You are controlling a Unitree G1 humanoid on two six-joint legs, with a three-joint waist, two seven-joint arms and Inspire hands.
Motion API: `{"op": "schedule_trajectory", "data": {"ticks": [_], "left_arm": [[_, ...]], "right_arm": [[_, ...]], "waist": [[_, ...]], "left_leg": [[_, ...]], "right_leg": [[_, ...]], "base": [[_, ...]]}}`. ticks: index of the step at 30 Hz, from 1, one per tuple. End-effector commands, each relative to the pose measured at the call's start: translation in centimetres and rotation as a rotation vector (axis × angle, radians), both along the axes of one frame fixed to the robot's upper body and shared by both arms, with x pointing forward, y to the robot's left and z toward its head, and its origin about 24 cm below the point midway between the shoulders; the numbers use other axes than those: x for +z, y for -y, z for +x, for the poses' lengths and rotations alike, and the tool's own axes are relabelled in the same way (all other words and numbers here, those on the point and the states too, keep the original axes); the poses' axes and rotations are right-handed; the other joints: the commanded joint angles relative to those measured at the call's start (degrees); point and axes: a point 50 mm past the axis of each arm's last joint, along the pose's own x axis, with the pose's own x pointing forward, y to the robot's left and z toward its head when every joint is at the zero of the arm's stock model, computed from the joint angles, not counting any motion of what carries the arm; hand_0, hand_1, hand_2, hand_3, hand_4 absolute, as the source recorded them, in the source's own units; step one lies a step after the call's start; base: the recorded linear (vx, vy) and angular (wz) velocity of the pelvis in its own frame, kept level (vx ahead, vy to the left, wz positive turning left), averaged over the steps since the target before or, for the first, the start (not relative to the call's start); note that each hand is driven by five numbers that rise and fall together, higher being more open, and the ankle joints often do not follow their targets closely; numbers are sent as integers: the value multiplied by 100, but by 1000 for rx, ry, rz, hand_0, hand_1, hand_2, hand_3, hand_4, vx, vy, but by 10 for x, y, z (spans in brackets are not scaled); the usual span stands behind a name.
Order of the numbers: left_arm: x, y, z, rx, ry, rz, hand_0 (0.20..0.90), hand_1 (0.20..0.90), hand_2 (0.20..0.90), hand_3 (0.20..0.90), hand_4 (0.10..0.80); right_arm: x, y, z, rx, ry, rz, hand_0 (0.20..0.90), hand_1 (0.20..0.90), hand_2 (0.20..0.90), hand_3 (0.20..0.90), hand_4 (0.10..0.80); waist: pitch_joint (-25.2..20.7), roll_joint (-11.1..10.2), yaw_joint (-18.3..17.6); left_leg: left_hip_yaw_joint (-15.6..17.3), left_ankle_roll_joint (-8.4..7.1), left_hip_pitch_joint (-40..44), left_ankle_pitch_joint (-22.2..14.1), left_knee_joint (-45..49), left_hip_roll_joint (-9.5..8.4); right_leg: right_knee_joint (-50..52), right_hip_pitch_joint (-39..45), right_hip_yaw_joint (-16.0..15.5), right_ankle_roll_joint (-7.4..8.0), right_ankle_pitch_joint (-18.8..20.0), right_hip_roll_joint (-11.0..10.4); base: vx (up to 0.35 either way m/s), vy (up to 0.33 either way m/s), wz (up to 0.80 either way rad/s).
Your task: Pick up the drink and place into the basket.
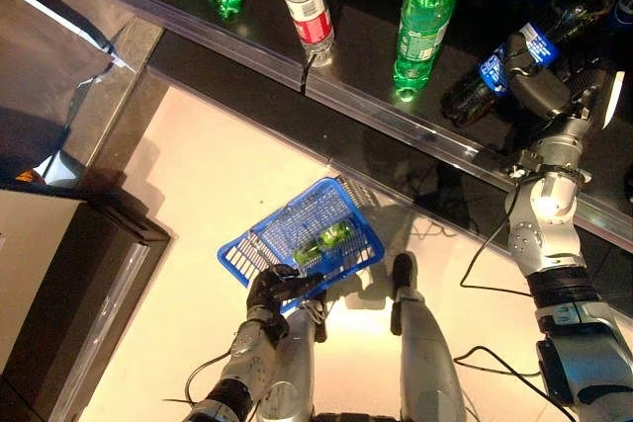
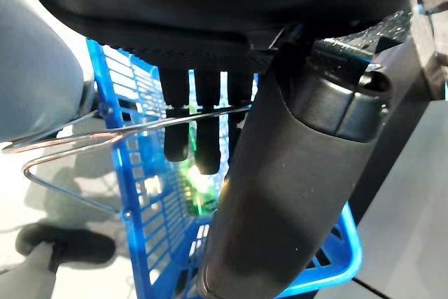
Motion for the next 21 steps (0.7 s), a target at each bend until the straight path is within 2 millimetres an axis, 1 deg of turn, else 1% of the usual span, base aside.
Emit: {"op": "schedule_trajectory", "data": {"ticks": [1, 7, 13, 18, 21], "left_arm": [[-27, -58, -56, 87, -153, 136, 300, 300, 300, 200, 100], [-29, -61, -58, 92, -164, 139, 300, 300, 300, 200, 100], [-29, -64, -60, 104, -155, 139, 300, 300, 300, 200, 100], [-24, -69, -59, 157, -117, 126, 300, 300, 300, 200, 100], [-22, -75, -61, 205, -100, 112, 300, 300, 300, 200, 100]], "right_arm": [[47, 2, -17, 4, 238, -74, 300, 300, 300, 200, 100], [44, 8, -19, -8, 226, -57, 300, 300, 300, 200, 100], [36, 10, -21, -19, 211, -48, 300, 300, 300, 200, 100], [28, 17, -26, -37, 203, -37, 300, 300, 300, 200, 100], [22, 18, -29, -44, 194, -31, 300, 300, 300, 200, 100]], "waist": [[-54, -344, -18], [-54, -364, -27], [-54, -367, -36], [-55, -378, -34], [-153, -425, -12]], "left_leg": [[-393, -65, -678, 1122, 529, -196], [-395, -59, -633, 1114, 567, -205], [-378, -63, -529, 1109, 575, -199], [-359, -75, -336, 1104, 581, -180], [-358, -73, -217, 1062, 537, -168]], "right_leg": [[-469, 878, -239, -336, -313, 85], [-494, 995, -243, -340, -303, 78], [-532, 1165, -257, -342, -300, 53], [-581, 1464, -289, -334, -304, 14], [-656, 1639, -320, -308, -293, -18]], "base": [[6, -20, 4], [4, -4, 4], [0, 0, 0], [36, 6, 2], [86, -7, 4]]}}
